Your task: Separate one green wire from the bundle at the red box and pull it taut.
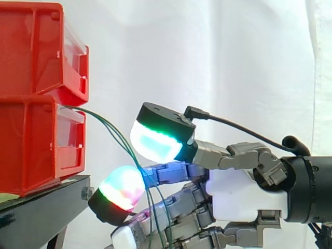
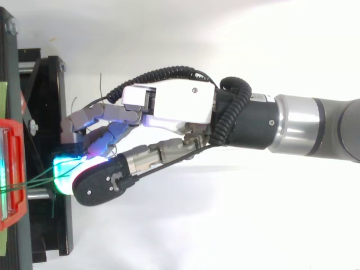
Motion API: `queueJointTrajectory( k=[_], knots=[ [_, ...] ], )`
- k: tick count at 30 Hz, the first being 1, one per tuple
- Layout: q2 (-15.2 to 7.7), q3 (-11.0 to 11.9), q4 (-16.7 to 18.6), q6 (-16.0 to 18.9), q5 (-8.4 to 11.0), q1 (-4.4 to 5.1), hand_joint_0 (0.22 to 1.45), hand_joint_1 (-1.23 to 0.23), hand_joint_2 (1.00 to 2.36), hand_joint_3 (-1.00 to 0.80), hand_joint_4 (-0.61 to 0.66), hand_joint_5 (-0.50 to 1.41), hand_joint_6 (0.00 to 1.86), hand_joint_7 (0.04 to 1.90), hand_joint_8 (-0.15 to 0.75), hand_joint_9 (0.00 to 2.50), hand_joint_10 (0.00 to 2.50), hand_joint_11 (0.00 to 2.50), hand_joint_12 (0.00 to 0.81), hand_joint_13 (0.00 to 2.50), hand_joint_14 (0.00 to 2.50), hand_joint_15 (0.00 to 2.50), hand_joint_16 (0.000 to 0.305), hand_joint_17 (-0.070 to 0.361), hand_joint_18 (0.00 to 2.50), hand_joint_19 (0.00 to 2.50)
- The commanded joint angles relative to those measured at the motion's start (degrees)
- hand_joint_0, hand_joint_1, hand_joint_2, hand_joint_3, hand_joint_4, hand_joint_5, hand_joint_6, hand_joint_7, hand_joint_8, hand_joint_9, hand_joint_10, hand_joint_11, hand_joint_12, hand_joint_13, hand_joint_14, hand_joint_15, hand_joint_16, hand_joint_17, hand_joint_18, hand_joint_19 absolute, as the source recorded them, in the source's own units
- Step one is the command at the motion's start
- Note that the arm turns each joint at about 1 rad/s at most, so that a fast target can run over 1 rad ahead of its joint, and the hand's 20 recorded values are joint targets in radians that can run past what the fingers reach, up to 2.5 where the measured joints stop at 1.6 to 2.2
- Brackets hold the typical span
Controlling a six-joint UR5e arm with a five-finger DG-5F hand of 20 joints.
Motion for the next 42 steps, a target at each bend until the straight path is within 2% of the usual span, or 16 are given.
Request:
queueJointTrajectory(
  k=[1, 8, 12, 18, 21, 25, 30, 34, 36, 39, 40, 42],
  knots=[
    [-0.03, 0.00, 0.04, -0.34, 0.00, -0.19, 0.52, -0.41, 1.00, -0.50, 0.24, -0.15, 0.61, 1.27, 0.299, 0.77, 0.01, 0.34, 0.341, 0.62, 0.01, 0.23, 0.045, 0.102, 0.54, 0.39],
    [-0.12, -0.09, 0.04, -0.77, 0.00, -0.54, 0.55, -0.45, 1.00, -0.50, 0.23, -0.15, 0.63, 1.27, 0.298, 0.77, 0.01, 0.34, 0.333, 0.61, 0.01, 0.23, 0.044, 0.099, 0.54, 0.39],
    [-0.03, -0.09, -0.31, -1.21, 0.00, -0.72, 0.62, -0.54, 1.01, -0.36, 0.20, -0.16, 0.71, 1.21, 0.291, 0.78, 0.01, 0.34, 0.324, 0.63, 0.01, 0.24, 0.042, 0.094, 0.53, 0.40],
    [-0.03, -0.09, 0.13, -1.04, -0.09, -0.89, 0.62, -0.59, 1.02, -0.26, 0.22, -0.18, 0.75, 1.22, 0.294, 0.74, 0.01, 0.37, 0.325, 0.63, 0.01, 0.24, 0.042, 0.094, 0.54, 0.39],
    [-0.03, -0.09, 0.13, -1.04, -0.09, -1.07, 0.62, -0.65, 1.02, -0.25, 0.24, -0.20, 0.80, 1.15, 0.298, 0.75, 0.01, 0.44, 0.325, 0.64, 0.01, 0.26, 0.042, 0.095, 0.55, 0.39],
    [-0.03, 0.00, 0.13, -1.04, -0.44, -1.07, 0.64, -0.70, 1.02, -0.27, 0.25, -0.21, 0.83, 1.11, 0.301, 0.76, 0.02, 0.51, 0.324, 0.66, 0.01, 0.28, 0.043, 0.096, 0.56, 0.38],
    [-0.03, 1.23, -0.22, -1.04, -0.97, -1.16, 0.67, -0.78, 1.01, -0.39, 0.23, -0.20, 0.84, 1.06, 0.300, 0.83, 0.02, 0.61, 0.323, 0.70, 0.01, 0.30, 0.043, 0.096, 0.59, 0.38],
    [-0.03, 1.85, -0.22, -1.04, -1.41, -1.16, 0.68, -0.83, 1.00, -0.50, 0.22, -0.18, 0.84, 1.11, 0.299, 0.94, 0.02, 0.67, 0.318, 0.74, 0.01, 0.33, 0.042, 0.093, 0.62, 0.38],
    [0.05, 2.37, -0.48, -1.04, -1.76, -1.16, 0.61, -0.76, 1.00, -0.50, 0.24, -0.16, 0.83, 1.17, 0.298, 0.98, 0.02, 0.69, 0.322, 0.76, 0.01, 0.34, 0.041, 0.092, 0.62, 0.40],
    [0.05, 3.25, -1.63, -1.13, -2.02, -1.16, 0.52, -0.51, 1.00, -0.50, 0.23, -0.16, 0.80, 1.15, 0.320, 1.02, 0.02, 0.66, 0.346, 0.77, 0.01, 0.32, 0.043, 0.098, 0.64, 0.41],
    [0.05, 3.69, -2.42, -1.13, -2.02, -1.24, 0.52, -0.43, 1.00, -0.50, 0.22, -0.15, 0.79, 1.16, 0.320, 1.02, 0.02, 0.64, 0.352, 0.77, 0.01, 0.32, 0.044, 0.099, 0.65, 0.41],
    [0.05, 4.31, -3.56, -1.13, -2.02, -1.24, 0.52, -0.37, 1.00, -0.50, 0.22, -0.15, 0.77, 1.17, 0.321, 1.01, 0.02, 0.61, 0.350, 0.76, 0.01, 0.32, 0.044, 0.099, 0.65, 0.42]
  ],
)
